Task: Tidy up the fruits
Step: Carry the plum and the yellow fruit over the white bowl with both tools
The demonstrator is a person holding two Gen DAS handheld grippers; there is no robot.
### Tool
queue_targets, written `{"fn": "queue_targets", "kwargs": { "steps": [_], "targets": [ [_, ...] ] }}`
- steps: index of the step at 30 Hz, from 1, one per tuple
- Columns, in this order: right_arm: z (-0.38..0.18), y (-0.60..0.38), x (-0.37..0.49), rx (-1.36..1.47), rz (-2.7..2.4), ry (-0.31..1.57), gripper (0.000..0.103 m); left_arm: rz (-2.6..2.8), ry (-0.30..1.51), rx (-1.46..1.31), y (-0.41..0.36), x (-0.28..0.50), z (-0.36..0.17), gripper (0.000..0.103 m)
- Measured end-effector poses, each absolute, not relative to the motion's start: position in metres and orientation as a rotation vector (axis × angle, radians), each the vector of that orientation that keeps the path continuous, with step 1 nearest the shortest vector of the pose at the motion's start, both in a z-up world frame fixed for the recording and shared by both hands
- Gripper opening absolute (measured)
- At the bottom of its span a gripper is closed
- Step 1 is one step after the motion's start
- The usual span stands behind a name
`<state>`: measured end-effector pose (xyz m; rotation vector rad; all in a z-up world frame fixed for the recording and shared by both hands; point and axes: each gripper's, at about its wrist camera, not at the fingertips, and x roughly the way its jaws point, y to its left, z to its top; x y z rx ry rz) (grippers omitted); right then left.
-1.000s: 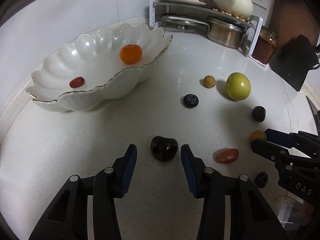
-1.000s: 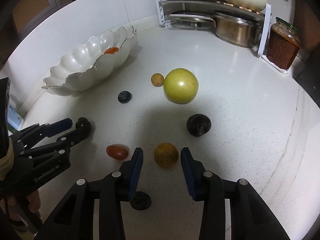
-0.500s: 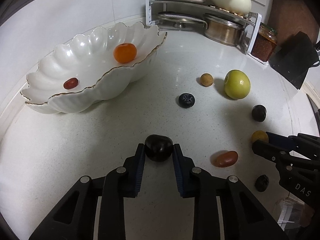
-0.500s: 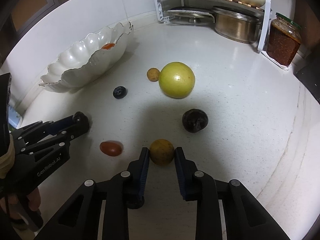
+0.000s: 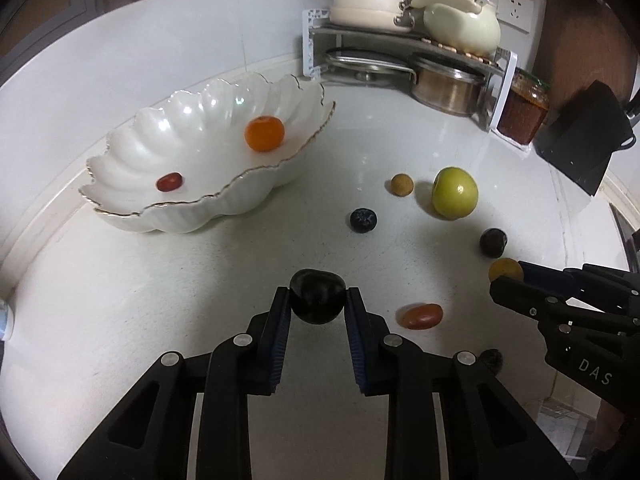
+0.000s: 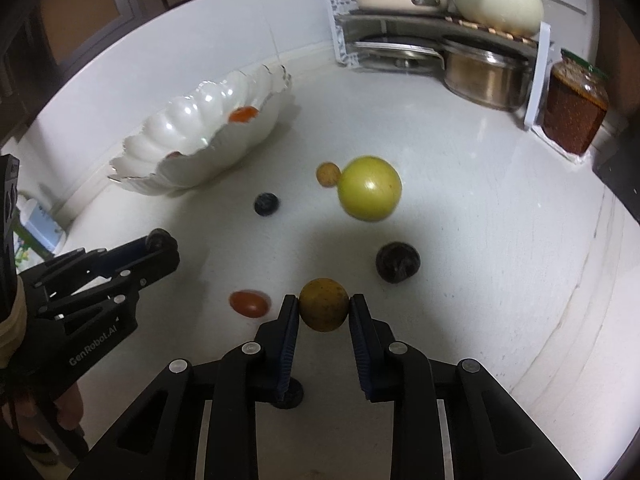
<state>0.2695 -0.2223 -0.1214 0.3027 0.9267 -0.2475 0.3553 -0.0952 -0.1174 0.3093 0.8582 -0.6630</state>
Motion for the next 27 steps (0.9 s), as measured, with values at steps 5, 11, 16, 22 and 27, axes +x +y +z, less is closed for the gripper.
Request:
{"fn": "queue_targets", "kwargs": {
  "steps": [5, 11, 16, 22, 27],
  "targets": [
    [-0.106, -0.219, 0.268, 0.284, -0.218, 0.892, 0.027, -0.635, 0.835, 0.274, -0.088, 0.346, -0.103, 0.028],
    [-0.088, -0.214, 0.265, 0.266, -0.175, 0.845, 0.027, -0.594, 0.787, 0.236, -0.082, 0.336, -0.081, 0.028],
    [-0.074, -0.207, 0.265, 0.237, -0.139, 0.799, 0.027, -0.562, 0.750, 0.207, -0.075, 0.331, -0.065, 0.028],
    [-0.060, -0.203, 0.271, 0.221, -0.105, 0.758, 0.027, -0.521, 0.702, 0.189, -0.067, 0.329, -0.047, 0.028],
    [-0.044, -0.199, 0.281, 0.212, -0.086, 0.713, 0.027, -0.489, 0.680, 0.162, -0.055, 0.332, -0.036, 0.028]
  ]
}}
